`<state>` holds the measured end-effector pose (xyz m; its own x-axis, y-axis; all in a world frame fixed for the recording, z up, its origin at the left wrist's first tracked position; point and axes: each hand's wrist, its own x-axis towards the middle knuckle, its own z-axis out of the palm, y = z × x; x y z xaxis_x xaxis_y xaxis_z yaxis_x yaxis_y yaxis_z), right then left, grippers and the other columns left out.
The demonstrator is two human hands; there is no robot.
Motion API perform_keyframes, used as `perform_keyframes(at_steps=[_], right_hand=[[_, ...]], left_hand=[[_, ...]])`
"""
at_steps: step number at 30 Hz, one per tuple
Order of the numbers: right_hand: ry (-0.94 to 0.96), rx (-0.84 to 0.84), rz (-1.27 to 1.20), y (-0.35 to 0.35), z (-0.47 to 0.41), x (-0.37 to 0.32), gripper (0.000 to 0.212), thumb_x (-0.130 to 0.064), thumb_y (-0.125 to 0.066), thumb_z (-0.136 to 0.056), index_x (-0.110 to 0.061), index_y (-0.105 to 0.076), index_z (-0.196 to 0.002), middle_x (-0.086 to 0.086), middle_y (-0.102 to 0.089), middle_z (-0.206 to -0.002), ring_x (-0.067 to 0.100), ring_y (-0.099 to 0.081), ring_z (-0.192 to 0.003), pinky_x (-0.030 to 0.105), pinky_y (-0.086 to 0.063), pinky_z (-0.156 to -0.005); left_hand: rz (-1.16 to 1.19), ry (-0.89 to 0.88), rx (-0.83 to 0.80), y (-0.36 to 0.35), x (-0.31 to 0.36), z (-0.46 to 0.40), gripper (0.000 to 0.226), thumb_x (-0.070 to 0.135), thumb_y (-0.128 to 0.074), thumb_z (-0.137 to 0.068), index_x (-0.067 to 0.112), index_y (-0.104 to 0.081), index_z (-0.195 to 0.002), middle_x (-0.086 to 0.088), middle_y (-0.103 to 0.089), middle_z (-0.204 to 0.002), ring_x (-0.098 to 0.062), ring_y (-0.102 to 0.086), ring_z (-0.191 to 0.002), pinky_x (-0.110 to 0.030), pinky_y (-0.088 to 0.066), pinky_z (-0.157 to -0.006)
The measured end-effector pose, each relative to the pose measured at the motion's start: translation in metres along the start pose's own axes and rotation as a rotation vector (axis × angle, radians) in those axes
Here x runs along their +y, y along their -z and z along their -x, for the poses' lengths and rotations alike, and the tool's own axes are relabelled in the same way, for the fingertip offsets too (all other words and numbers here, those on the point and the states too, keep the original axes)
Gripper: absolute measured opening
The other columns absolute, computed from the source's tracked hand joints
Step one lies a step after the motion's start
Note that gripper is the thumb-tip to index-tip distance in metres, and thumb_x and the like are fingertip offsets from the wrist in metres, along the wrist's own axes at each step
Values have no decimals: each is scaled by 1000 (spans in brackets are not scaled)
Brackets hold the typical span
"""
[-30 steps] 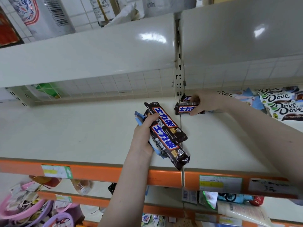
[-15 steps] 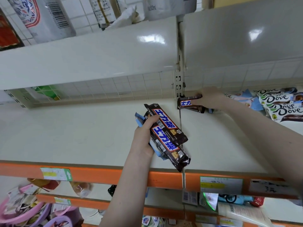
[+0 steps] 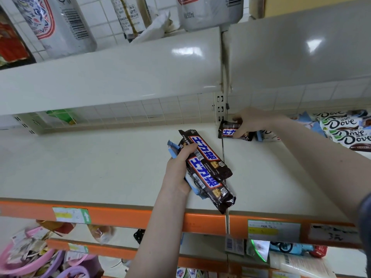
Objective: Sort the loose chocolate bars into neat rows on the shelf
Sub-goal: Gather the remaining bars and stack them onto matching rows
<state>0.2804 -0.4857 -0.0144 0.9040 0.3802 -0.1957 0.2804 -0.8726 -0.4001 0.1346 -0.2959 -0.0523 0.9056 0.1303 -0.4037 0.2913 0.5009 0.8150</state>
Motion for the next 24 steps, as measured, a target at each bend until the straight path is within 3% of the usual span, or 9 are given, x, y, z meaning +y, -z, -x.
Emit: perform_keyframes(at_steps=[2,6,10,16,20,24], right_hand=[[18,-49,-4,-2,1,-4,48,-18,-74,-73,-3,-56,-114,11,-61,-101,16,-57,-72,16,-43,-44],[102,32,15,-3,-3,-3,60,-13,-77,-66,-10,-53,-121,7,-61,-111,18,-54,-90,25,-42,-71],[159,155,64,-7,-9,1,61,-9,-74,-65,-11,-53,-121,11,-60,-114,24,-53,-96,28,-39,-75],[172,281,50,-19,-9,8,61,-14,-73,-70,-16,-51,-128,13,-53,-119,30,-51,-107,37,-43,-88],[267,427,130,-30,-3,20,53,-21,-72,-75,-15,-56,-125,18,-53,-121,36,-50,-111,38,-40,-91],[359,555,177,-45,0,29,40,-15,-75,-71,-7,-67,-110,23,-62,-104,42,-58,-96,46,-48,-79]], left_hand=[[2,-1,0,-1,1,0,33,19,-69,-78,3,-60,-106,-14,-69,-85,-28,-67,-74,-47,-53,-86],[-3,-11,1,0,1,1,30,18,-68,-79,4,-59,-104,-12,-70,-82,-26,-67,-70,-43,-55,-79],[-16,-9,1,-1,1,2,28,18,-68,-79,4,-60,-101,-12,-70,-80,-25,-67,-68,-44,-55,-80],[-10,-12,4,-1,1,2,42,19,-69,-78,2,-58,-114,-15,-68,-89,-29,-66,-78,-48,-52,-89],[1,-16,4,-2,0,3,41,19,-69,-78,2,-58,-114,-14,-69,-88,-28,-66,-78,-48,-52,-89],[3,-15,11,-3,0,4,43,19,-70,-77,2,-58,-115,-15,-69,-91,-29,-66,-81,-50,-50,-91]])
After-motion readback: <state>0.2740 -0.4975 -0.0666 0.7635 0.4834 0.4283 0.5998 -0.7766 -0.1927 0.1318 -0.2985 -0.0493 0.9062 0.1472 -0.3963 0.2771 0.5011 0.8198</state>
